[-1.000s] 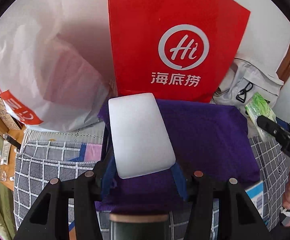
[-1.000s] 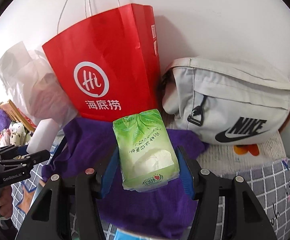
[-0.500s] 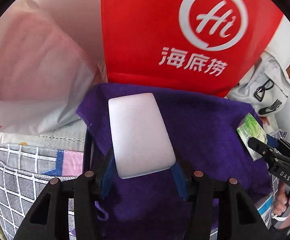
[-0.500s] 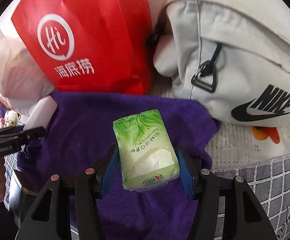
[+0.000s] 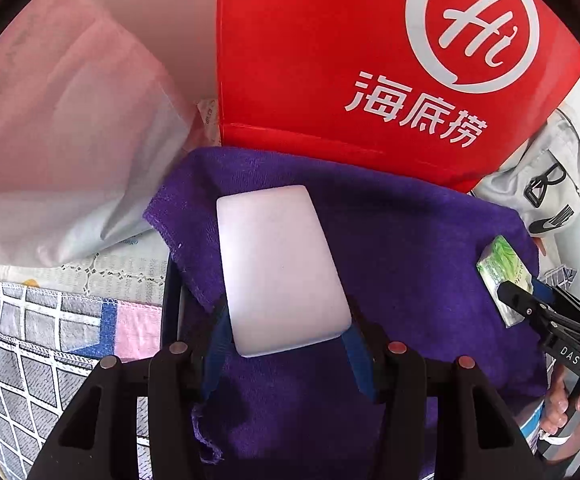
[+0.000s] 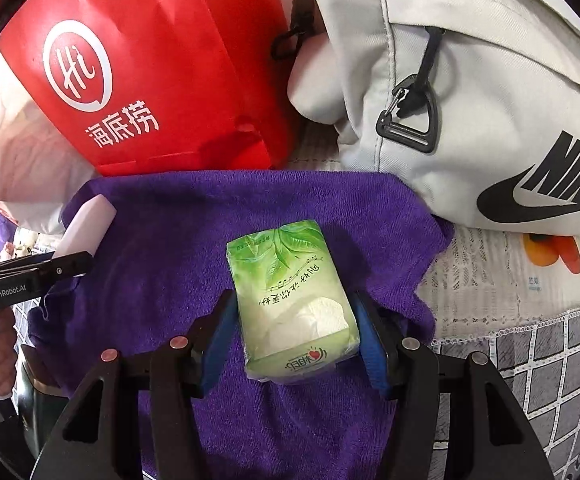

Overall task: Organize soft objects
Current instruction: 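Open the left tool onto the towel while the right tool releases the tissue pack, then withdraw both open tools from the towel back toward the remaining items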

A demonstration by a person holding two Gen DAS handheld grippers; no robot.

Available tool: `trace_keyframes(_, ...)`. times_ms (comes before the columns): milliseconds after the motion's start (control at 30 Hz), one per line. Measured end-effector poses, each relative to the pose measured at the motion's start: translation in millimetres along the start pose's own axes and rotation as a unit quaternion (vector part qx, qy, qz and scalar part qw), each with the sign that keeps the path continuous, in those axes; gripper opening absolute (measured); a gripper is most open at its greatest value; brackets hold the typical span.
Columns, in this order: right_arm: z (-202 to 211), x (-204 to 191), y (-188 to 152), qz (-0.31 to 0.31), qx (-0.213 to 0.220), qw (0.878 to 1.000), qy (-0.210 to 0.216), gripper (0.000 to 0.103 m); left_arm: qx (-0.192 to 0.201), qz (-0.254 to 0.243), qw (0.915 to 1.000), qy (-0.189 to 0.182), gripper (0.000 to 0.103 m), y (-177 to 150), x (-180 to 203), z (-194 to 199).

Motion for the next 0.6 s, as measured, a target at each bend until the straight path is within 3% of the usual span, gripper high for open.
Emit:
trace_keyframes(133, -4, -4, -2, 0.009, -0.004, 1.0, -0.004, 0.061, 0.003, 0.0, 1.0, -0.004, 0.052, -1, -15, 2)
trace_keyframes(300, 0, -19, -4, 0.023, -0.003, 1.0, 0.003, 0.082, 0.001, 0.001, 1.0, -0.005, 0.062, 0, -25, 6)
trace_keyframes(600, 15, -21, -1, 0.014, 0.016, 1.0, -0.022, 0.084, 0.01, 0.004, 0.9999, 0.003, 0.068, -2, -25, 21)
Point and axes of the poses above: each gripper's, at about its wrist camera, not at the fingertips, and z roughly against the way its jaws point, x to its right, y to its top, the point moved 8 cm from there along -z, roughly the way its jaws point, and after that the axes turned 2 degrees about -x, right-handed, at the moved point
